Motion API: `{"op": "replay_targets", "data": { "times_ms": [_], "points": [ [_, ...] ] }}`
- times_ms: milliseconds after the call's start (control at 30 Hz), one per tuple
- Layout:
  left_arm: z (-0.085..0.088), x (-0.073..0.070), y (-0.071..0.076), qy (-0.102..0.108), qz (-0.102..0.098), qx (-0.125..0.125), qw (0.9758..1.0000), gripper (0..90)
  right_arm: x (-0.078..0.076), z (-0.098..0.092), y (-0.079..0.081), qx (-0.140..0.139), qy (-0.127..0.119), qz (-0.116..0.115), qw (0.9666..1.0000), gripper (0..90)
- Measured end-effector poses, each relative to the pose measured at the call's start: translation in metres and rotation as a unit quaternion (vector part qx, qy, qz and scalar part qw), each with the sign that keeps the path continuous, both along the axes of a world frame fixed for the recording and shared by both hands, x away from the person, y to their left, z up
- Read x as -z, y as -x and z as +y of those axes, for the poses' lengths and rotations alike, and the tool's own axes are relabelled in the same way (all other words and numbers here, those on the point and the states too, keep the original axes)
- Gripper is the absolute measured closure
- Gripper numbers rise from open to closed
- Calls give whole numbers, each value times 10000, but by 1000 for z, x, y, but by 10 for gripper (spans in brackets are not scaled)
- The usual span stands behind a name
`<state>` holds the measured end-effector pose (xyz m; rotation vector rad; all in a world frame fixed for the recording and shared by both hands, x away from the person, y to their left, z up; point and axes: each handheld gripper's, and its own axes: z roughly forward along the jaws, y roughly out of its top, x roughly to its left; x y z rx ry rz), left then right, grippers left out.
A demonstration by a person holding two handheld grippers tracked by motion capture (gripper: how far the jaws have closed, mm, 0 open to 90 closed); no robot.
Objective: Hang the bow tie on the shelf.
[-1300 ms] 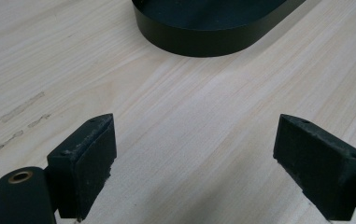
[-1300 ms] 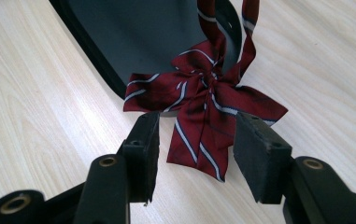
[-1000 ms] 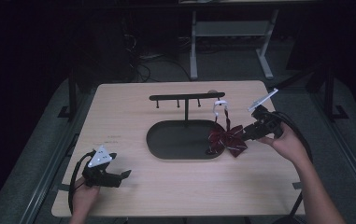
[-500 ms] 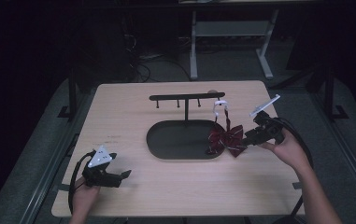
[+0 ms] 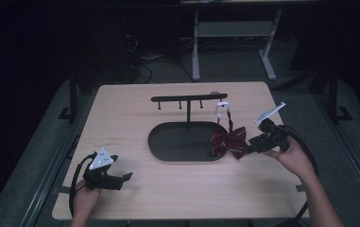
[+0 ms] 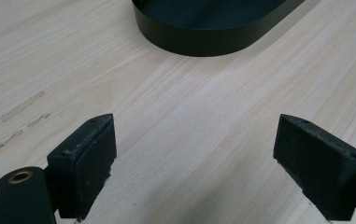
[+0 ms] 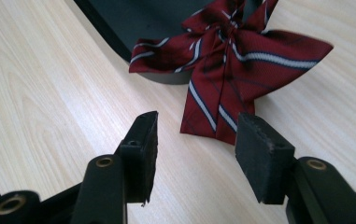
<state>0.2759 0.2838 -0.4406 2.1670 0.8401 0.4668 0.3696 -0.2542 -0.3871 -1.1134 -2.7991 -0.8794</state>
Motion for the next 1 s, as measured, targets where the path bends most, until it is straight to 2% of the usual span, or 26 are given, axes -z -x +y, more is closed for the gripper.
{"op": "replay_targets", "data": {
  "times_ms": [667,1000],
  "points": [
    [-1,1,0,60,8,-33,10000,132,18,-7,19,20,-122,56,9999,480],
    [0,1,0,6,16,-12,10000,132,27,-10,30,35,-128,53,9999,479]
  ]
}}
